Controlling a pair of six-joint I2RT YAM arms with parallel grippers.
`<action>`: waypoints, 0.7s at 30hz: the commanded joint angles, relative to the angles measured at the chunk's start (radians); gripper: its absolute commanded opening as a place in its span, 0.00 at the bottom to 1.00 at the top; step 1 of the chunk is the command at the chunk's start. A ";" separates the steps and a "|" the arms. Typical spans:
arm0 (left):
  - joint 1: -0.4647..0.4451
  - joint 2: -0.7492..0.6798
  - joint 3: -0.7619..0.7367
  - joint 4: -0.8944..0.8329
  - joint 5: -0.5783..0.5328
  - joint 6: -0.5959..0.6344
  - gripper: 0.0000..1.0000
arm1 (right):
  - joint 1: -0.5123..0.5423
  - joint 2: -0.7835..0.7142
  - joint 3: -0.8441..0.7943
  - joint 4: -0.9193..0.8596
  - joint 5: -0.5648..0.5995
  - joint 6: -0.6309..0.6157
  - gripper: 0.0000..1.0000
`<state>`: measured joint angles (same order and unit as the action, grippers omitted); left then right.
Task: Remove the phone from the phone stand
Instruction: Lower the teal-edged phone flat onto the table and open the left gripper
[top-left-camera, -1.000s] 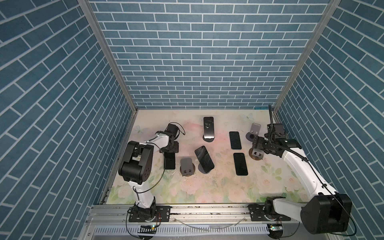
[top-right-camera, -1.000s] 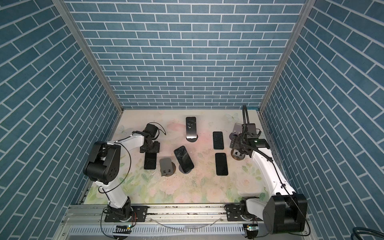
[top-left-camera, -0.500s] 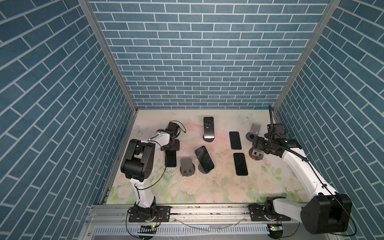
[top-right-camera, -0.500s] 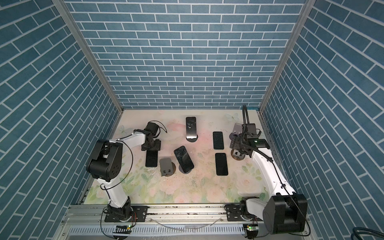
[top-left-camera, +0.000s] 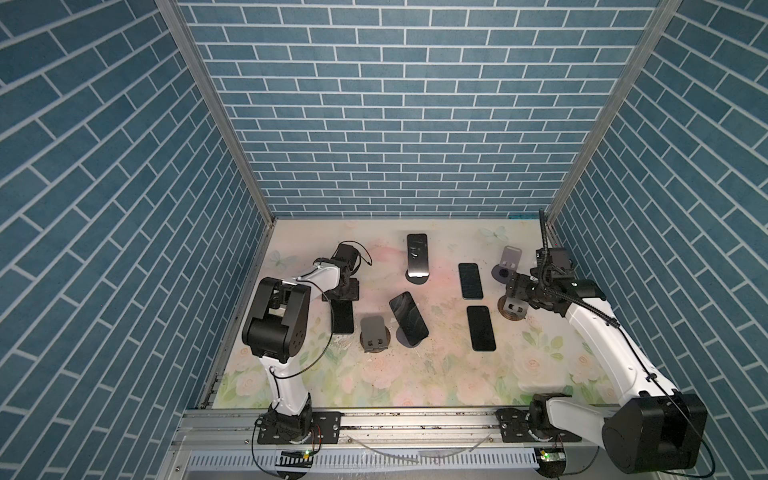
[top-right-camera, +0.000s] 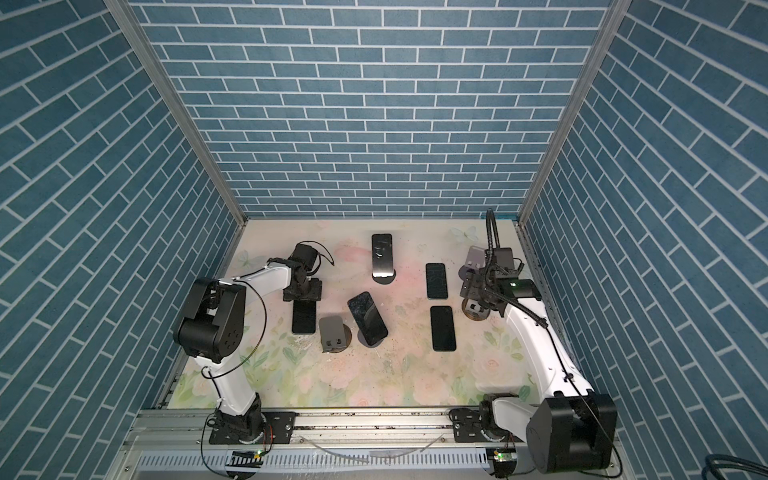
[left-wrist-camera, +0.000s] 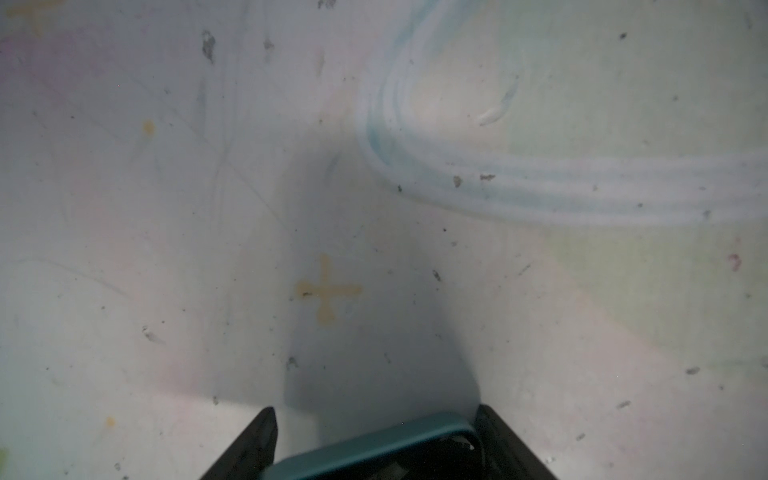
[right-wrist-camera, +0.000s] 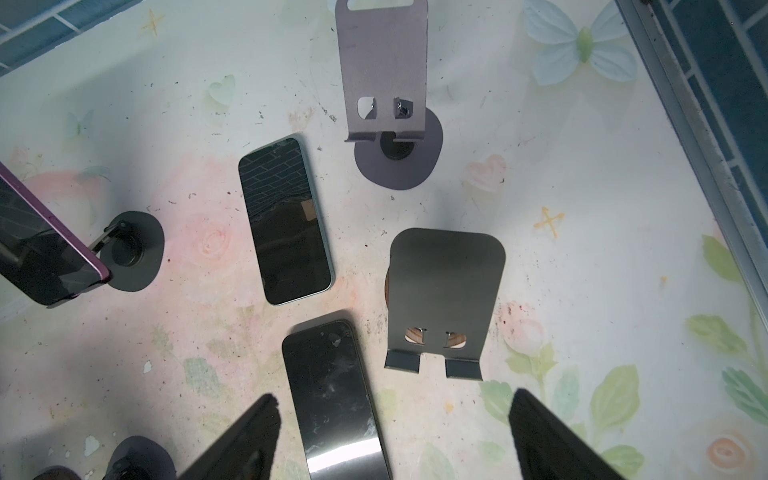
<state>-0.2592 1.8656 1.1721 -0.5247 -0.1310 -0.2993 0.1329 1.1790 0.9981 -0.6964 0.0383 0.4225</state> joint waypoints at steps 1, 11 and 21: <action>0.008 0.035 -0.006 -0.044 -0.011 -0.003 0.77 | 0.005 -0.026 0.030 -0.037 0.018 0.022 0.87; 0.008 0.039 0.006 -0.049 -0.005 0.004 0.81 | 0.005 -0.042 0.030 -0.048 0.023 0.023 0.87; 0.007 -0.043 0.009 -0.055 0.017 -0.008 0.88 | 0.005 -0.044 0.027 -0.045 0.022 0.022 0.88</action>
<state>-0.2573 1.8618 1.1759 -0.5388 -0.1295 -0.3027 0.1329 1.1534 0.9981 -0.7212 0.0418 0.4225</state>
